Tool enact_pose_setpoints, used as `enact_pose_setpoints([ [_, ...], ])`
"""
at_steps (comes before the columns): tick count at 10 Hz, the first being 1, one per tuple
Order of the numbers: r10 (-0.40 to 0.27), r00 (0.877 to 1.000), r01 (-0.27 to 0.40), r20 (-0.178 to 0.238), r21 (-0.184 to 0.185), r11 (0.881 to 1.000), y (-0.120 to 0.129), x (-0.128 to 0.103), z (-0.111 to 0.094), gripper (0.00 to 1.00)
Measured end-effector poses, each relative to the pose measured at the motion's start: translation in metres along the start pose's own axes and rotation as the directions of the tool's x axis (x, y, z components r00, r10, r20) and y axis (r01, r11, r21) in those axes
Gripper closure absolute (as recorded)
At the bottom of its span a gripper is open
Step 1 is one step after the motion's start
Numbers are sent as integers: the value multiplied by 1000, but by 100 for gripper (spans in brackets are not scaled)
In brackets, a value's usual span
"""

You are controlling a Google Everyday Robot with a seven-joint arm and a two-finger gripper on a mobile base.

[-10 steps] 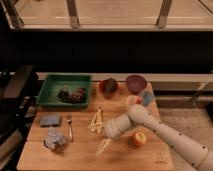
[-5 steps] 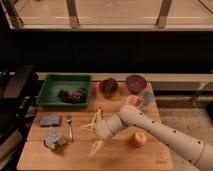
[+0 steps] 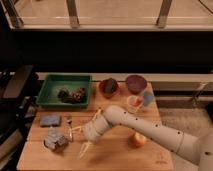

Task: Place towel in purple bowl

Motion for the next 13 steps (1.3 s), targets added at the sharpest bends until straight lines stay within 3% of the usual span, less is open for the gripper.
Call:
enact_pose_setpoints([
  [5, -12, 1000, 12, 14, 34, 999, -13, -10, 11, 20],
  [9, -71, 997, 71, 21, -2, 997, -24, -35, 36, 20],
  [13, -70, 997, 70, 21, -1, 998, -24, -35, 35, 20],
])
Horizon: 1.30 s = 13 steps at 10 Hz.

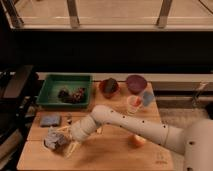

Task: Place towel in purple bowl

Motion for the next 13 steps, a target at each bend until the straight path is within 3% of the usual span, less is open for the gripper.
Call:
enact_pose_setpoints([
  [4, -13, 1000, 13, -4, -5, 1000, -2, -2, 0, 20],
  [7, -84, 996, 83, -19, -25, 996, -21, -28, 18, 20],
  [13, -99, 995, 99, -16, -29, 995, -33, -23, 25, 20],
])
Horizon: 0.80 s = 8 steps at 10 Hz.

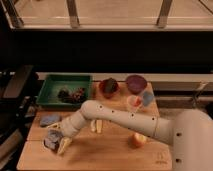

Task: Place towel in purple bowl

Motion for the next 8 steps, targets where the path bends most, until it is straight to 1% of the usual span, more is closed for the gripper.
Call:
enact_pose_setpoints([
  [1, -2, 1000, 2, 4, -2, 1000, -1, 0, 2, 20],
  [2, -5, 1000, 5, 6, -2, 1000, -1, 1, 3, 23],
  [3, -7, 1000, 7, 8, -2, 1000, -2, 1, 5, 30],
  [4, -9, 1000, 9, 14, -3, 1000, -2, 1, 9, 42],
  [7, -7, 1000, 8, 26, -11, 1000, -1, 4, 17, 70],
  [8, -6, 999, 6, 31, -16, 1000, 0, 6, 20, 82],
])
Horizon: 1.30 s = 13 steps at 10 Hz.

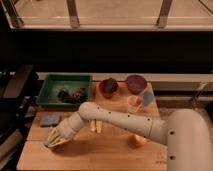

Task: Place towel in purple bowl

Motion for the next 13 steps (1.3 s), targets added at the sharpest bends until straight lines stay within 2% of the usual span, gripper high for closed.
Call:
enact_pose_setpoints([
  [2, -6, 1000, 6, 11, -3, 1000, 1, -1, 2, 97],
  [5, -41, 999, 40, 30, 25, 999, -1, -18, -9, 98],
  [9, -63, 991, 48, 115, 130, 990, -5, -22, -38, 98],
  [10, -61, 988, 36, 139, 176, 984, -3, -17, -53, 98],
  [11, -61, 986, 29, 152, 208, 978, -2, -16, -64, 98],
  [13, -77, 985, 32, 157, 272, 962, -3, -23, -87, 98],
])
